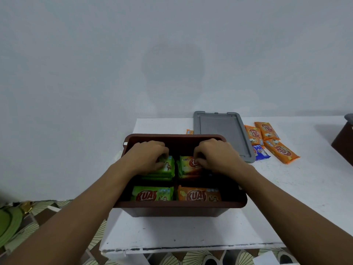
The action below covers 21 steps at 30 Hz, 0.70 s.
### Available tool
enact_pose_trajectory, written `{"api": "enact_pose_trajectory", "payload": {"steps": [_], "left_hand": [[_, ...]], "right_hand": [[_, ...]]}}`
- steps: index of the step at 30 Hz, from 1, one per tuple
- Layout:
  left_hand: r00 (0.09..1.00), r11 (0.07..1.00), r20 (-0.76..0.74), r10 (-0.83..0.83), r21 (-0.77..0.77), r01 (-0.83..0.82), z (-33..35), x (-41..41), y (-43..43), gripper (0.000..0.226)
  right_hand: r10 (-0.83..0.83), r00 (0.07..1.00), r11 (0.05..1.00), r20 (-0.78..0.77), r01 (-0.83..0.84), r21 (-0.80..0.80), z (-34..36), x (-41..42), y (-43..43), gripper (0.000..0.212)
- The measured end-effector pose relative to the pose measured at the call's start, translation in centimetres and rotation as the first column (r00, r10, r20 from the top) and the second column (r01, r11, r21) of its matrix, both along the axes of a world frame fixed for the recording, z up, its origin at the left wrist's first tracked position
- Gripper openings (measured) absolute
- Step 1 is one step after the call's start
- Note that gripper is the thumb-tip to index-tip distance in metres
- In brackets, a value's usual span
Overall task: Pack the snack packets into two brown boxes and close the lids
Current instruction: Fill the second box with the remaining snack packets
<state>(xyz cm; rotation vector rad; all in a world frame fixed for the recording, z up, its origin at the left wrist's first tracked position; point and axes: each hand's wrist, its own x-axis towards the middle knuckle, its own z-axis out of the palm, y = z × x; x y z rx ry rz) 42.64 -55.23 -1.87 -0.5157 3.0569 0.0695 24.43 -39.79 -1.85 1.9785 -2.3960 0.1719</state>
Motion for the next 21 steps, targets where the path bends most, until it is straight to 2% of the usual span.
{"api": "enact_pose_trajectory", "payload": {"steps": [2, 4, 6, 9, 13, 16, 19, 21], "left_hand": [[0.999, 0.999, -0.025, 0.035, -0.015, -0.035, 0.3, -0.1, -0.1, 0.009], [0.997, 0.997, -0.05, 0.065, -0.03, -0.066, 0.3, -0.1, 0.0, 0.015], [0.993, 0.997, -0.095, 0.064, -0.042, -0.069, 0.2, -0.3, 0.1, 0.03], [0.983, 0.996, -0.18, 0.038, -0.077, -0.052, 0.9, -1.0, 0.6, 0.038], [0.972, 0.998, -0.234, -0.027, -0.063, 0.013, 2.9, -4.5, 3.7, 0.022], [0.963, 0.996, -0.256, -0.089, -0.034, 0.083, 3.7, -9.1, 7.6, 0.017], [0.96, 0.991, -0.249, -0.128, -0.007, 0.131, 3.6, -13.9, 11.3, 0.024], [0.966, 0.99, -0.221, -0.135, 0.003, 0.139, 3.2, -16.6, 13.2, 0.027]], "right_hand": [[-0.021, 0.992, 0.99, 0.121, 0.038, -0.136, 0.2, -0.6, 0.6, 0.012], [-0.04, 0.978, 0.958, 0.205, 0.096, -0.271, 0.1, -1.3, 1.7, 0.021], [-0.034, 0.978, 0.902, 0.207, 0.119, -0.415, -0.2, -2.1, 3.3, 0.036], [-0.043, 0.982, 0.841, 0.182, 0.134, -0.525, -0.7, -4.4, 5.8, 0.036], [-0.226, 0.943, 0.87, 0.244, 0.308, -0.385, -3.3, -11.1, 10.1, 0.027], [-0.402, 0.899, 0.897, 0.173, 0.424, -0.124, -5.5, -15.9, 13.8, 0.05], [-0.484, 0.871, 0.872, 0.088, 0.47, 0.138, -7.2, -19.3, 17.8, 0.067], [-0.506, 0.862, 0.848, 0.018, 0.494, 0.191, -8.5, -20.7, 19.7, 0.067]]}}
